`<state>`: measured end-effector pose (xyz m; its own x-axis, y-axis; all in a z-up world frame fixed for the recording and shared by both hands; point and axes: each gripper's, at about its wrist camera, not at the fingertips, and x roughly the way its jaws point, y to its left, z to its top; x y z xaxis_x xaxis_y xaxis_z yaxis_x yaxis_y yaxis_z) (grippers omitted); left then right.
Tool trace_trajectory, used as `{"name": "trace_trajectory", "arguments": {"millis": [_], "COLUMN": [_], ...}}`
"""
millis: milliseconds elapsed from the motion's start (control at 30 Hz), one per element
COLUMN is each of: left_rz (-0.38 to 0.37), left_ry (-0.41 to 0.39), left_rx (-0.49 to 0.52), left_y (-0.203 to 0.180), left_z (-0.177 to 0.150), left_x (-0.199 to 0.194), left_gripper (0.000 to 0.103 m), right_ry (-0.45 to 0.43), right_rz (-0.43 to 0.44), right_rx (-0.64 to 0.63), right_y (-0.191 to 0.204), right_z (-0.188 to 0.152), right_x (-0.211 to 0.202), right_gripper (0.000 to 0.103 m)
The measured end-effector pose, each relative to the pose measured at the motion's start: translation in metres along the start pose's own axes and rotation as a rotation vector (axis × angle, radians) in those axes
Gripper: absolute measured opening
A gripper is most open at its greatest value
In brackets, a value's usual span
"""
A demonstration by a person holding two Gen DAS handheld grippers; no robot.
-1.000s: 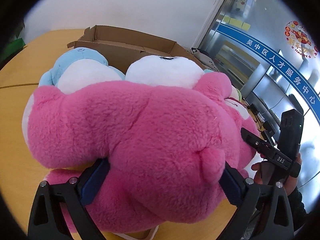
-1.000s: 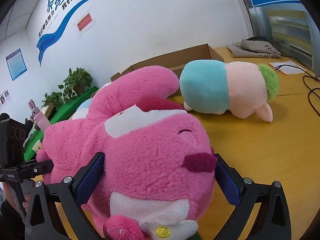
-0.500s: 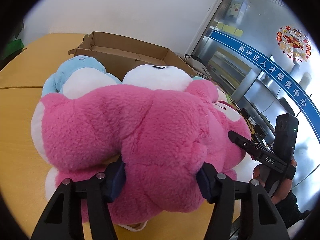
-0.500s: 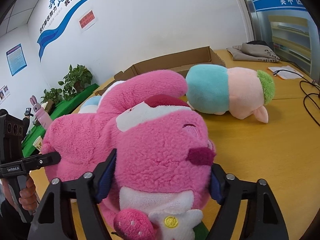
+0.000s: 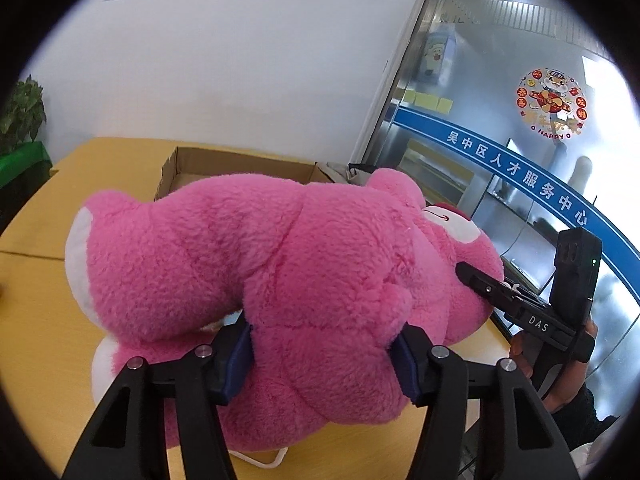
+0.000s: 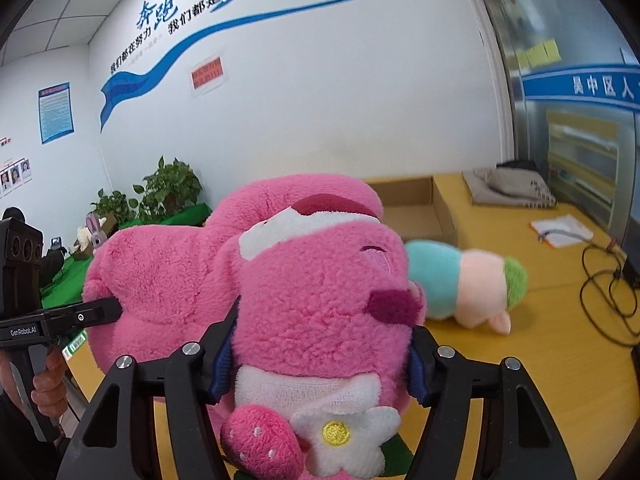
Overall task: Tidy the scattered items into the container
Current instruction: 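Close both grippers on the pink plush bear and lift it, then carry the pink bear with both grippers over the cardboard box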
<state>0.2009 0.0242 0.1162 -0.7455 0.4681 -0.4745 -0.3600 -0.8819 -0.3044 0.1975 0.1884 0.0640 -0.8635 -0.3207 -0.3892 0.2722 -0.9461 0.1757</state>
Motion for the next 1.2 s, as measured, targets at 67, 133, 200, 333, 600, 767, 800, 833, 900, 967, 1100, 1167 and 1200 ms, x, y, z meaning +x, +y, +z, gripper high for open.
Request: {"name": "trace_trajectory", "arguments": {"millis": [67,133,200,333,600,767,800,833,900,967,1100,1167,1200], "left_rz": [0.004,0.01,0.019,0.036,0.04,0.043,0.04,0.038,0.035,0.025,0.016,0.018,0.016], "left_ry": [-0.018,-0.034,-0.055,-0.099,-0.194,-0.207,-0.203,-0.196,-0.185,-0.167,-0.115,-0.065,-0.038], "left_rx": [0.016,0.032,0.051,0.08,0.16,0.174,0.173,0.173,0.175,0.164,0.145,0.13,0.122], "left_y": [-0.002,-0.004,-0.004,-0.006,-0.016,-0.018,-0.015,-0.011,-0.003,0.008,0.041,0.059,0.069], "left_z": [0.014,0.029,0.047,0.085,0.177,0.226,0.232,0.241,0.255,0.268,0.285,0.286,0.283], "left_x": [-0.002,-0.004,-0.006,-0.007,0.017,0.052,0.06,0.071,0.093,0.118,0.178,0.215,0.234], "left_gripper": [0.059,0.059,0.059,0.059,0.059,0.059,0.059,0.059,0.059,0.059,0.059,0.059,0.057], "right_ry": [-0.021,-0.044,-0.067,-0.111,-0.203,-0.23,-0.228,-0.225,-0.214,-0.197,-0.14,-0.09,-0.068], "right_rz": [0.001,0.006,0.016,0.03,0.027,0.007,-0.001,-0.009,-0.026,-0.038,-0.051,-0.067,-0.075], "right_rx": [-0.003,-0.01,-0.02,-0.042,-0.074,-0.079,-0.079,-0.079,-0.074,-0.058,-0.006,0.026,0.04], "right_y": [0.002,0.004,0.005,0.006,-0.002,-0.017,-0.021,-0.025,-0.035,-0.048,-0.078,-0.092,-0.099], "right_z": [0.015,0.032,0.049,0.089,0.189,0.243,0.252,0.259,0.274,0.284,0.293,0.287,0.282], "right_x": [0.0,0.002,0.006,0.019,0.053,0.087,0.095,0.103,0.124,0.147,0.206,0.241,0.257], "right_gripper": [0.071,0.071,0.071,0.071,0.071,0.071,0.071,0.071,0.071,0.071,0.071,0.071,0.071]}}
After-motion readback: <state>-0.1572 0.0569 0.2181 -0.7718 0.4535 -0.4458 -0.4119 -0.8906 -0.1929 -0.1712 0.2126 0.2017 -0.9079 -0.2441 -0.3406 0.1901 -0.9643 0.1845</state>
